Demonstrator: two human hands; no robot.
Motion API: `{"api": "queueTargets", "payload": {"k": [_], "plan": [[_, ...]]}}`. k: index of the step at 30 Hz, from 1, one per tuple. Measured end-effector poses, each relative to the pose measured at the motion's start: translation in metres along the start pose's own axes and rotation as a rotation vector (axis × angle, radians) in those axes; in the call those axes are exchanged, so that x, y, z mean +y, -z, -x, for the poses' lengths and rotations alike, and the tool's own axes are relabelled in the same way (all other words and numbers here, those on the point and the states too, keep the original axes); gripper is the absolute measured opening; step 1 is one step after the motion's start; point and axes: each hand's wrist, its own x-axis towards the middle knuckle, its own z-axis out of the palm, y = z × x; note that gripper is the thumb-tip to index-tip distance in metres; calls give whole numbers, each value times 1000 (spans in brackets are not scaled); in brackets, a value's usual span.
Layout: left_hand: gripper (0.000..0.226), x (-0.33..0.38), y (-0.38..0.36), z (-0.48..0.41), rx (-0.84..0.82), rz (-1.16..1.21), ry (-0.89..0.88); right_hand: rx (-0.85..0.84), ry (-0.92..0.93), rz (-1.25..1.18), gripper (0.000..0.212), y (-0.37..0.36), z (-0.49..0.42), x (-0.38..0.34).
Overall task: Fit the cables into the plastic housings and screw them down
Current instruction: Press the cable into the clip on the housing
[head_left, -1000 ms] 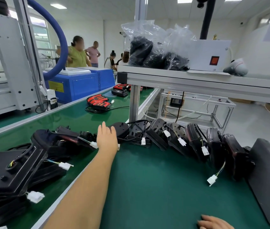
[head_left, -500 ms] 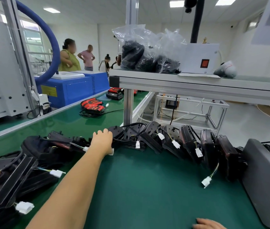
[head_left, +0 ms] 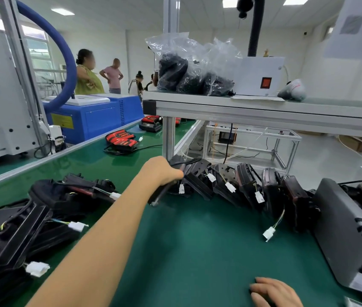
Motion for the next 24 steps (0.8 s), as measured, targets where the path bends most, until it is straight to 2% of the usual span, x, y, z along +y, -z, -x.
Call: {"api": "queueTargets", "payload": {"k": [4,8,12,15,20,24], "plan": [[36,21,-13,58,-35,91,-76,-113,-289,-135,29,12,0,-6],[44,38,-42,116,-94,113,-139,-253,-552,-335,13,32,-11,-14],[41,49,-73,163,-145,1,-194,-284,-623,-393,12,43,-14,-17],[42,57,-89,187,-102,-89,-236,-305,-665,-412,13,45,-10,-14],[45,66,-108,218,-35,-318,-382,-229,-843,-559,27,47,-5,-18],[41,65,-127,233,-40,-403,-453,-293,-915,-556,33,55,-6,-27]]}}
